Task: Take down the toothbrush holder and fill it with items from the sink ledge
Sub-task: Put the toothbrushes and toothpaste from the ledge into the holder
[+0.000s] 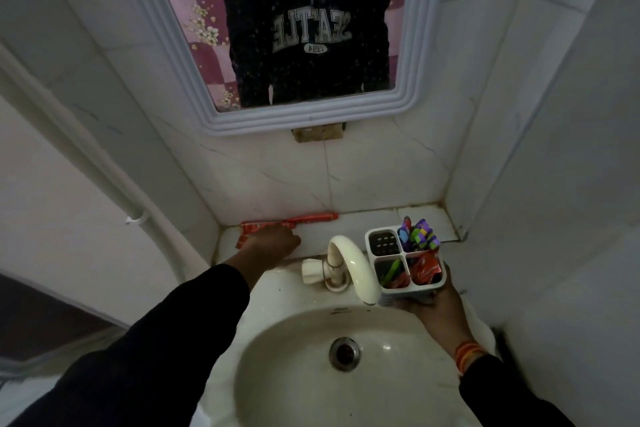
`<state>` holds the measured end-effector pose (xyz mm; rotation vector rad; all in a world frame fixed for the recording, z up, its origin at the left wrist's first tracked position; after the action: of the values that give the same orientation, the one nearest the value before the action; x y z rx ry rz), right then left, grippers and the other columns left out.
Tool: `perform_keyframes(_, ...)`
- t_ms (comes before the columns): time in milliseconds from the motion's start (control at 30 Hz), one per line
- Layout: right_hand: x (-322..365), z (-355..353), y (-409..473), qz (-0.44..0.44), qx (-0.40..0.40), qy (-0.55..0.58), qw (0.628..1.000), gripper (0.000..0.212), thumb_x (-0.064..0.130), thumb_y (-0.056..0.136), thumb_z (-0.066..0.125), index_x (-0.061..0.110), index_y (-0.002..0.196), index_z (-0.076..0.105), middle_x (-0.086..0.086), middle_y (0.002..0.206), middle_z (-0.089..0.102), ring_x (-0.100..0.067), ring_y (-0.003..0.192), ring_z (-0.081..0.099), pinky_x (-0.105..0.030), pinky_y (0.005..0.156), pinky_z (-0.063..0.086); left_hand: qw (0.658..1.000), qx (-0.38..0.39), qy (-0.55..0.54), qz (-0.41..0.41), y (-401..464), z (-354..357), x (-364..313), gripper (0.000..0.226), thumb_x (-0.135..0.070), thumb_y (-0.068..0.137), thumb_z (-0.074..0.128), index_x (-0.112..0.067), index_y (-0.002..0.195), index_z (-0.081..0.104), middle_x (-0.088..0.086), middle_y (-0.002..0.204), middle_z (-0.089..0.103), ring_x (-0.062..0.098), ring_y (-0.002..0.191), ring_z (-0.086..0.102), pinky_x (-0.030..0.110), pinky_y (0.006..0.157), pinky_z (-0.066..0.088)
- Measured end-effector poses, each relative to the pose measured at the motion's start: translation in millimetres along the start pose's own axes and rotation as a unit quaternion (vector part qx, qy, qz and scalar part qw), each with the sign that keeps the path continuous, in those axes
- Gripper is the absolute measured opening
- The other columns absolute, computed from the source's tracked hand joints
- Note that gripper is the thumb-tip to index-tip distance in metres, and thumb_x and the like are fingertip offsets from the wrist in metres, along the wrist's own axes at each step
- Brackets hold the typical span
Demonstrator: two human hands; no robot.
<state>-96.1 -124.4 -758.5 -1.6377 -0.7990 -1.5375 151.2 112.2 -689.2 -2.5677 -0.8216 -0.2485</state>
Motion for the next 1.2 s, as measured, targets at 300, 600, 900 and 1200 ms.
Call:
perform_keyframes(300,1,1,-2,0.047,-0.003,0.021,0.999,0.1,0.028,0.046,0.102,0.029,0.133,0.054,-0.002,0.126,0.068,-0.035,0.121,0.063,-0.061,0.087,0.058,0.867,-0.225,-0.44,-0.059,-15,-83,-7,0.044,-0.023,0.106,0.044,-0.014,0.149,0.038,0.012,0.124,0.067,0.024,0.099,0.068,0.031,0.078,0.058)
perform_keyframes(600,10,4,-4,0.026,-0.006,0.011,1.0,0.09,-0.012,0.061,0.09,0.038,0.126,0.055,0.001,0.128,0.065,-0.026,0.12,0.062,-0.047,0.086,0.063,0.831,0.073,-0.545,-0.085,1,-177,-52,0.041,-0.023,0.079,0.083,-0.004,0.115,0.074,0.012,0.117,0.075,0.028,0.111,0.07,0.044,0.105,0.054)
perform_keyframes(900,16,1,-7,0.007,-0.007,-0.041,0.999,0.099,-0.018,0.057,0.089,0.023,0.136,0.046,0.012,0.12,0.061,-0.016,0.114,0.06,-0.008,0.078,0.055,0.961,0.174,-0.217,0.007,8,-209,-147,0.034,-0.019,0.07,0.089,-0.004,0.088,0.065,0.006,0.076,0.073,0.018,0.068,0.07,0.031,0.075,0.06)
perform_keyframes(1200,14,-1,-8,0.014,-0.01,-0.042,0.999,0.102,-0.013,0.057,0.091,0.024,0.141,0.046,0.017,0.122,0.061,-0.012,0.115,0.059,-0.013,0.08,0.058,0.874,0.15,-0.454,-0.084,3,-203,-131,0.029,-0.025,0.092,0.072,0.003,0.089,0.071,0.016,0.083,0.08,0.025,0.066,0.078,0.035,0.069,0.066)
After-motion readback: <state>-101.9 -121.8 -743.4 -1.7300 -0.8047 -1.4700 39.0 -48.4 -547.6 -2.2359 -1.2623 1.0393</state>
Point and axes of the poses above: each hand's wrist, its own y-axis towards the middle knuckle, its own z-axis out of the palm, x = y × z, the point moved 3 cm from there along y, towards the middle knuckle
